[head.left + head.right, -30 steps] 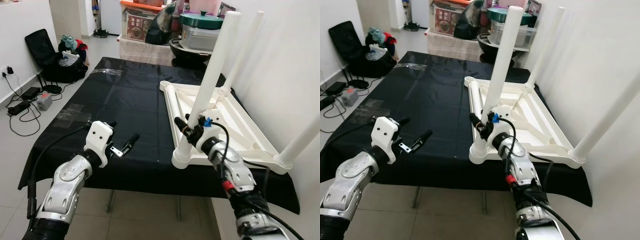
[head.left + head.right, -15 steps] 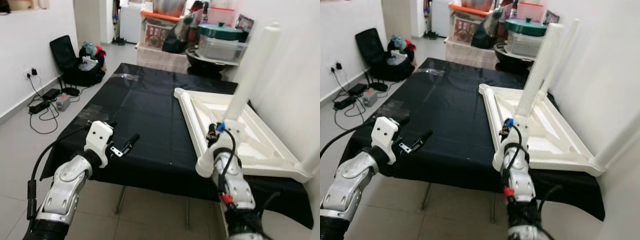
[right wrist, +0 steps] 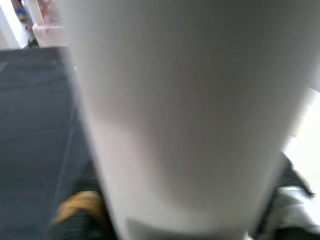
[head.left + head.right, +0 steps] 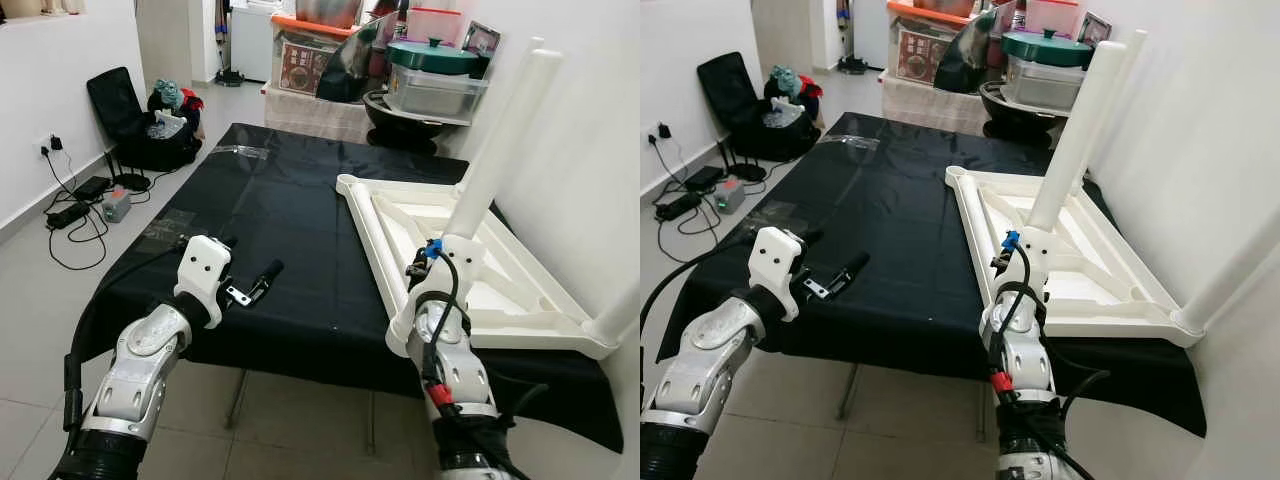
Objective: Building children table
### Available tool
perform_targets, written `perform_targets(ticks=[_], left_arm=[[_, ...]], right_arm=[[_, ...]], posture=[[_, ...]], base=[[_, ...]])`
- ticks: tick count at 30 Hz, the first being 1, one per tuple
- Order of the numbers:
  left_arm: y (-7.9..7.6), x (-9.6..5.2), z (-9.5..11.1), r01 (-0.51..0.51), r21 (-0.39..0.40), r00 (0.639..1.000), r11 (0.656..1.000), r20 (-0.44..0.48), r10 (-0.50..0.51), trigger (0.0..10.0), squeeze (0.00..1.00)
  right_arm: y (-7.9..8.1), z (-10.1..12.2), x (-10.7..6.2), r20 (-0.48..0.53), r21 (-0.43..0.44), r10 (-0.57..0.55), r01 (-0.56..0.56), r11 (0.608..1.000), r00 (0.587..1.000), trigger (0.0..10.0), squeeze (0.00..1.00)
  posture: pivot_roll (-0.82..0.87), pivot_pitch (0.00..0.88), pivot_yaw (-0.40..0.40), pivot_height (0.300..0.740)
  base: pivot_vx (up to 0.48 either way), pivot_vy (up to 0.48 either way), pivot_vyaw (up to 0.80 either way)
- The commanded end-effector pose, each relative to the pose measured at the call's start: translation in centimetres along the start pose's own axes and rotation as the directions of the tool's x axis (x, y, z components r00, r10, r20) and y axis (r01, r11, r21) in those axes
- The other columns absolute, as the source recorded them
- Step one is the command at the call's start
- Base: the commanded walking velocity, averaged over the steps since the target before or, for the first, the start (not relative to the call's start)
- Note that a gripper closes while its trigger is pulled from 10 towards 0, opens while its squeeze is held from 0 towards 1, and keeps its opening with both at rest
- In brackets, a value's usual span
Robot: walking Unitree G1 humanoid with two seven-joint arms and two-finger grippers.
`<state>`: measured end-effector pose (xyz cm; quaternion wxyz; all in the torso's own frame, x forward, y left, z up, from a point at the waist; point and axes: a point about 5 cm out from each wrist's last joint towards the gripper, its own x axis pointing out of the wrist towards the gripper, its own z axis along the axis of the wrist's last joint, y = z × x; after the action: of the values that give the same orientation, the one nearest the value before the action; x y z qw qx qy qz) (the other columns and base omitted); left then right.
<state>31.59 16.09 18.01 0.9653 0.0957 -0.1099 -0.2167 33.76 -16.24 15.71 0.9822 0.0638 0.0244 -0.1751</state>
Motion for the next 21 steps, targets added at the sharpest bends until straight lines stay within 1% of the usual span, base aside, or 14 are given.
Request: perform_targets(ticks=[1, 2, 3, 5, 7, 9, 10, 11, 13, 14, 15, 17, 20, 21], left_arm=[[-0.2, 0.0, -0.3, 0.007, 0.007, 1.0, 1.0, -0.021, -0.007, 10.0, 0.0], [-0.2, 0.0, -0.3, 0.007, 0.007, 1.0, 1.0, -0.021, -0.007, 10.0, 0.0], [0.1, 0.0, -0.2, 0.005, 0.011, 1.0, 1.0, -0.017, -0.005, 10.0, 0.0], [0.1, 0.0, -0.2, 0.005, 0.011, 1.0, 1.0, -0.017, -0.005, 10.0, 0.0], [0.3, 0.0, -0.2, 0.005, 0.013, 1.0, 1.0, -0.014, -0.005, 10.0, 0.0], [0.3, 0.0, -0.2, 0.005, 0.013, 1.0, 1.0, -0.014, -0.005, 10.0, 0.0], [0.2, 0.1, -0.2, 0.008, 0.012, 1.0, 1.0, -0.013, -0.008, 10.0, 0.0], [0.2, 0.1, -0.2, 0.008, 0.012, 1.0, 1.0, -0.013, -0.008, 10.0, 0.0], [0.1, 0.4, 0.0, 0.018, 0.017, 1.0, 1.0, -0.004, -0.018, 10.0, 0.0], [0.1, 0.4, 0.0, 0.018, 0.017, 1.0, 1.0, -0.004, -0.018, 10.0, 0.0], [0.2, 0.5, 0.1, 0.018, 0.022, 1.0, 1.0, -0.001, -0.018, 10.0, 0.0], [0.3, 0.6, 0.2, 0.017, 0.026, 1.0, 1.0, 0.002, -0.017, 10.0, 0.0], [0.4, 0.6, 0.3, 0.017, 0.03, 1.0, 0.999, 0.005, -0.017, 10.0, 0.0], [0.5, 0.6, 0.3, 0.012, 0.034, 1.0, 0.999, 0.006, -0.012, 10.0, 0.0]], right_arm=[[-1.8, -0.1, 0.2, -0.008, -0.002, -0.044, 0.044, 0.999, 0.999, 10.0, 0.86], [-1.8, -0.1, 0.2, -0.008, -0.002, -0.044, 0.044, 0.999, 0.999, 10.0, 0.86], [-1.5, 1.9, 0.6, 0.087, 0.016, 0.091, -0.093, 0.996, 0.992, 10.0, 0.0], [-1.5, 1.9, 0.6, 0.087, 0.016, 0.091, -0.093, 0.996, 0.992, 10.0, 0.0], [-0.7, 3.4, 0.7, 0.163, 0.026, 0.264, -0.271, 0.962, 0.951, 10.0, 0.0], [-0.7, 3.4, 0.7, 0.163, 0.026, 0.264, -0.271, 0.962, 0.951, 10.0, 0.0], [-0.1, 4.2, 0.4, 0.186, 0.006, 0.383, -0.391, 0.92, 0.905, 10.0, 0.0], [-0.1, 4.2, 0.4, 0.186, 0.006, 0.383, -0.391, 0.92, 0.905, 10.0, 0.0], [1.5, 5.3, 0.0, 0.19, -0.143, 0.607, -0.59, 0.795, 0.772, 10.0, 0.0], [1.5, 5.3, 0.0, 0.19, -0.143, 0.607, -0.59, 0.795, 0.772, 10.0, 0.0], [2.1, 5.4, 0.0, 0.172, -0.2, 0.666, -0.636, 0.745, 0.726, 10.0, 0.0], [2.6, 5.4, 0.2, 0.166, -0.238, 0.696, -0.657, 0.715, 0.698, 10.0, 0.0], [3.2, 5.3, 0.2, 0.15, -0.237, 0.724, -0.687, 0.687, 0.673, 10.0, 0.0], [4.1, 4.8, 0.1, 0.12, -0.238, 0.757, -0.722, 0.649, 0.642, 10.0, 0.0]], posture=[[0.12, 0.0, -0.132, 0.74], [0.12, 0.0, -0.132, 0.74], [0.12, 0.0, -0.128, 0.74], [0.12, 0.0, -0.128, 0.74], [0.11, 0.0, -0.125, 0.74], [0.11, 0.0, -0.125, 0.74], [0.1, 0.0, -0.12, 0.74], [0.1, 0.0, -0.12, 0.74], [0.12, 0.0, -0.127, 0.74], [0.12, 0.0, -0.127, 0.74], [0.13, 0.0, -0.132, 0.74], [0.13, 0.0, -0.135, 0.74], [0.13, 0.0, -0.139, 0.74], [0.14, 0.0, -0.145, 0.74]], base=[[0.0, 0.0, 0.0], [0.0, 0.0, 0.0], [0.0, 0.0, 0.0], [0.0, 0.0, 0.0], [0.0, 0.0, 0.0], [0.0, 0.0, 0.0], [0.0, 0.0, 0.0], [0.0, 0.0, 0.0], [0.0, 0.0, 0.0], [0.0, 0.0, 0.0], [0.0, 0.0, 0.0], [0.0, 0.0, 0.0], [0.0, 0.0, 0.0], [0.0, 0.0, 0.0]])
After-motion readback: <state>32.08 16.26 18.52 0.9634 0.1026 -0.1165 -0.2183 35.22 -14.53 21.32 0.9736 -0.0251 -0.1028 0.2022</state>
